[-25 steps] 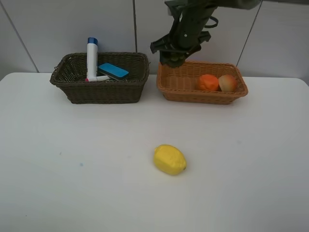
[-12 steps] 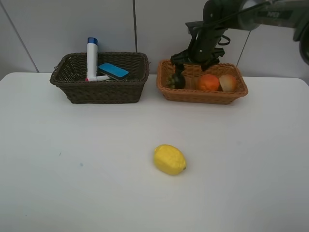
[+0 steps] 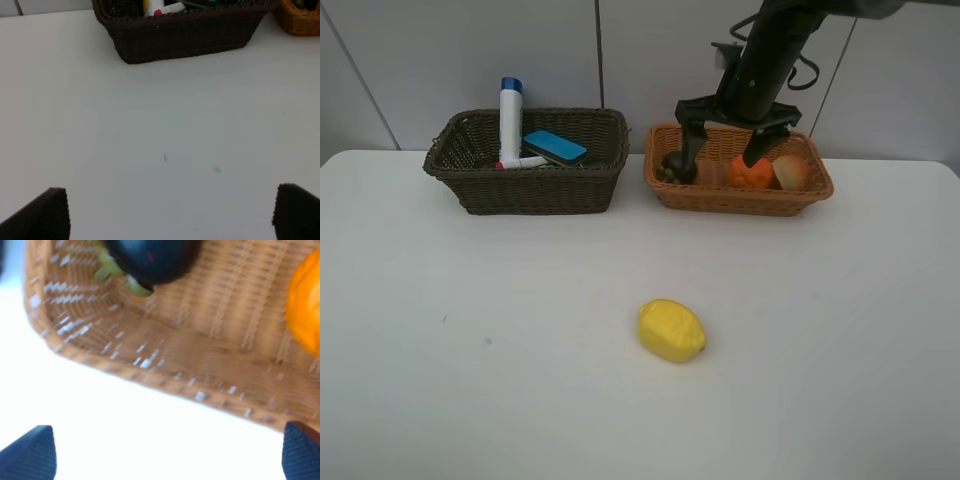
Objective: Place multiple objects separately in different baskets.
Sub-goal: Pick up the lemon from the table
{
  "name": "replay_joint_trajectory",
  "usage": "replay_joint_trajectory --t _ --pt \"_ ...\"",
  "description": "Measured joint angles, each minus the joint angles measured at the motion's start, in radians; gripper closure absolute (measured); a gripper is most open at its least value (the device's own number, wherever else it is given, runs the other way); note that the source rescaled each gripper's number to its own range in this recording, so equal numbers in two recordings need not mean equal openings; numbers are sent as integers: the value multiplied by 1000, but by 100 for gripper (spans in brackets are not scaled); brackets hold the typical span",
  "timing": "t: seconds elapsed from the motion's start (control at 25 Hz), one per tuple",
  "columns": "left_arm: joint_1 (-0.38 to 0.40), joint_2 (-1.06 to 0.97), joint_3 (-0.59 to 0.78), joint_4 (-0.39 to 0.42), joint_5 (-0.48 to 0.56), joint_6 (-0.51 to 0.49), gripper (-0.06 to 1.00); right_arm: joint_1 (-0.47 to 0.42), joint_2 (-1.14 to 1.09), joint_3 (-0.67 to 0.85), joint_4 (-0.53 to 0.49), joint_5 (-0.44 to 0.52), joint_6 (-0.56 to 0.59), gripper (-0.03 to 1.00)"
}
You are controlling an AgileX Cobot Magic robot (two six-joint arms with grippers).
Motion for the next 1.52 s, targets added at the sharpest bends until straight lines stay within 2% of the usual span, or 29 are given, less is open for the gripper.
replay_joint_trajectory --t 0.2,0.36,0.52,0.68,0.84,1.0,1.24,1.4,1.52 --pt "0 0 0 0 0 0 -5 77 -186 225 1 1 -28 -3" --pt "0 0 0 0 0 0 -5 215 -332 411 -12 5 -63 -3" --pt "0 0 0 0 0 0 -5 366 -383 568 -22 0 -131 -3" --pt "0 0 0 0 0 0 -5 463 -384 719 -23 -128 -221 -3" --pt "0 0 0 0 0 0 -5 481 -384 788 -24 -264 -248 -3" --pt "0 0 0 0 0 0 -5 481 -366 801 -32 -355 -266 -3" --pt "0 0 0 0 0 0 -5 481 -291 801 -87 -407 -296 -3" --pt "0 0 0 0 0 0 -5 481 -264 801 -167 -420 -272 -3" --pt "0 0 0 0 0 0 -5 481 -263 801 -184 -450 -262 -3"
